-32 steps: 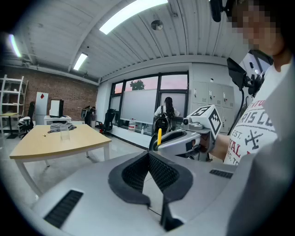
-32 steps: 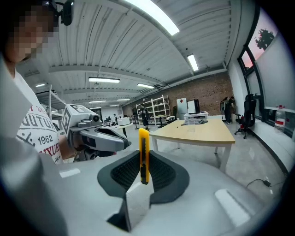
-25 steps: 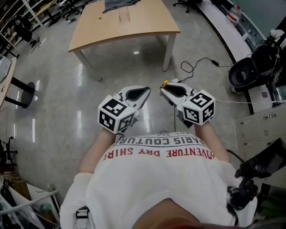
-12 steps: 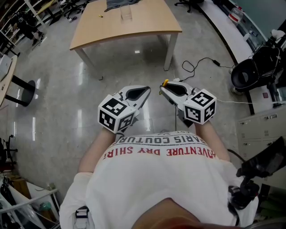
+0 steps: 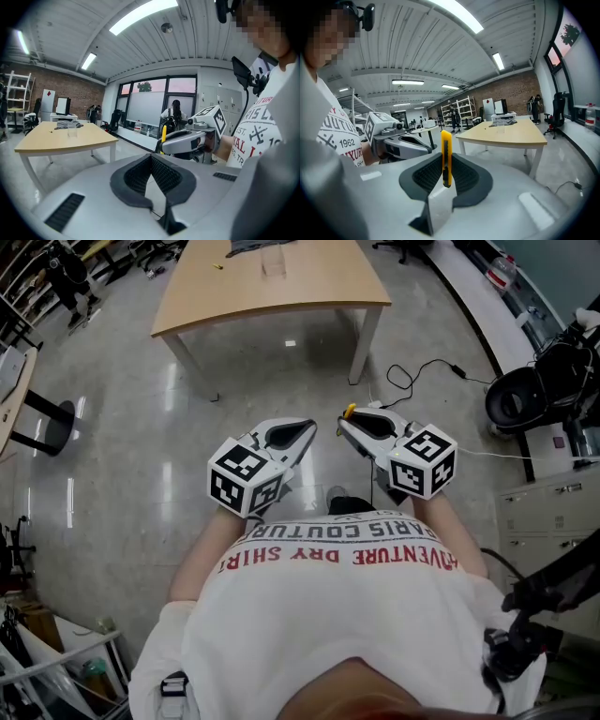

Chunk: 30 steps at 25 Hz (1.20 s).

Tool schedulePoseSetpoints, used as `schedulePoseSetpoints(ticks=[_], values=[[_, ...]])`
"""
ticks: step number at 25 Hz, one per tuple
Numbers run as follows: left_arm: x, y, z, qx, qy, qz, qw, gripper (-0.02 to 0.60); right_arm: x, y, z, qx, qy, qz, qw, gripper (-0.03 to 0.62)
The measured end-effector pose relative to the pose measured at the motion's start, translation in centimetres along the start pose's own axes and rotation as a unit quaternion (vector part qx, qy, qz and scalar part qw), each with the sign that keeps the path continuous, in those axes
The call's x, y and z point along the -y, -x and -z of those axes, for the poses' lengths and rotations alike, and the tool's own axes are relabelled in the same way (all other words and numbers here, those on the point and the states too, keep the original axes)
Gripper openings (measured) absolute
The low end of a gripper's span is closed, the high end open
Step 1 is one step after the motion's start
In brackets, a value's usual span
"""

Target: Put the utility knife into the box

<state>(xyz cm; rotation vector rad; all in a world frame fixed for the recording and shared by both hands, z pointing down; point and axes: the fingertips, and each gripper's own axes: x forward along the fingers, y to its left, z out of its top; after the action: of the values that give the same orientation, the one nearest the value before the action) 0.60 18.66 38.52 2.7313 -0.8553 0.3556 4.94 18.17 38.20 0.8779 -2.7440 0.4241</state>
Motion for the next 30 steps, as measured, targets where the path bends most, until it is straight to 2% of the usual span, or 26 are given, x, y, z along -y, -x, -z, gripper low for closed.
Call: schedulePoseSetpoints(ticks=[6,12,18,22,30], values=[[-3.5,-3.5,0.0,-0.014,0.017,0.009,0.9997,0.003,4.5,-2.2,0.2,-0.009,-0.019,0.006,1.0,0.057],[-12.9,-9.7,-0.8,-0.031,0.034,-0.002,0.9989,0.003,13.9,-9.2,-1.0,-0.016,-0.048,-0.004,0.999,0.057],[-25.5,-18.0,-4.3,-0.046,0.054,-0.022,0.9972,0.003,26.4,-18.0,-5.2,-0.031,-0.056,-0.017,0.998,0.057],[-32.1,-22.2,-8.1,-0.045,0.043,-0.03,0.9976,0.003,33.3,-22.4,-9.5,-0.026,-0.048,-0.02,0.998,0.057],[-42.7,-24.4,-13.6,-0.01,0.04,-0.072,0.9966,0.003,40.2,-29.6,-16.4,-0.016,-0.009,-0.036,0.999,0.057]])
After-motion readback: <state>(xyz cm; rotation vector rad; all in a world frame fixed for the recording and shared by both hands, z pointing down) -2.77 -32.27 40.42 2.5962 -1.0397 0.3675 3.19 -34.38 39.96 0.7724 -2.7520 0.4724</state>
